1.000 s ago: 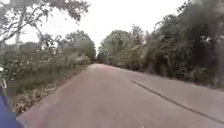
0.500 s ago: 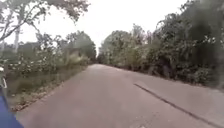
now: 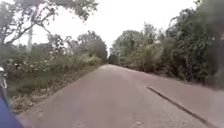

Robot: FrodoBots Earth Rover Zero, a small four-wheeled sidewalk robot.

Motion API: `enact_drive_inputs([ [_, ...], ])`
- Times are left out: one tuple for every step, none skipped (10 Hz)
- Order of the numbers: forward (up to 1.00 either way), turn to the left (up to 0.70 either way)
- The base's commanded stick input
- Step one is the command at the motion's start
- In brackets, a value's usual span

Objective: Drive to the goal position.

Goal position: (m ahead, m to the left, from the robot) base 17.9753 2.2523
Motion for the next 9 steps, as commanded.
enact_drive_inputs([
  [0.7, 0.0],
  [0.7, 0.0],
  [0.7, 0.0],
  [0.7, 0.0],
  [0.7, 0.0],
  [0.7, 0.0],
  [0.7, 0.0],
  [0.7, 0.0],
  [0.7, 0.0],
])
